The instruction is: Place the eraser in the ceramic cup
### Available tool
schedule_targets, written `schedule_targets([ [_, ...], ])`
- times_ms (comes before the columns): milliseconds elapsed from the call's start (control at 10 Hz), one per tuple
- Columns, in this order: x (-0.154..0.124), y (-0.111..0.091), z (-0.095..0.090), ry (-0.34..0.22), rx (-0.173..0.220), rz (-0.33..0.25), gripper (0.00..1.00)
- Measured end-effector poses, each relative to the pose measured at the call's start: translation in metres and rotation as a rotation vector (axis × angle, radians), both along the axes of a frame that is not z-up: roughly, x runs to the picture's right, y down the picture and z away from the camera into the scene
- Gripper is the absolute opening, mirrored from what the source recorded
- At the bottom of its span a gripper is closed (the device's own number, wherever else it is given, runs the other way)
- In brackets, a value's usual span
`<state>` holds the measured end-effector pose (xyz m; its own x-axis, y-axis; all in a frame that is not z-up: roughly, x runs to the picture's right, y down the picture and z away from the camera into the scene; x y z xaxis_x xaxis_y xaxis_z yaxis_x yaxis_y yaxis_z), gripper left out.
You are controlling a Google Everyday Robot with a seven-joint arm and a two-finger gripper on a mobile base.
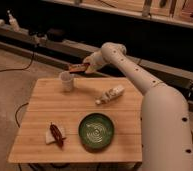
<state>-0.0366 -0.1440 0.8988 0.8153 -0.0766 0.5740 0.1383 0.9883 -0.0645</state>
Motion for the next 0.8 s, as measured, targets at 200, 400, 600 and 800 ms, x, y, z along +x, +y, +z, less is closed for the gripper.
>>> schedule_targets([
  [200, -0.011, -0.007, 0.0, -0.008, 0.011, -0.024, 0.0],
  [400, -0.028, -0.007, 0.002, -0.014, 0.018, -0.052, 0.0],
  [600, -0.039, -0.007, 0.004, -0.021, 0.019, -0.074, 0.0],
  [800, -0.046, -0.006, 0.004, -0.027, 0.014, -0.089, 0.0],
])
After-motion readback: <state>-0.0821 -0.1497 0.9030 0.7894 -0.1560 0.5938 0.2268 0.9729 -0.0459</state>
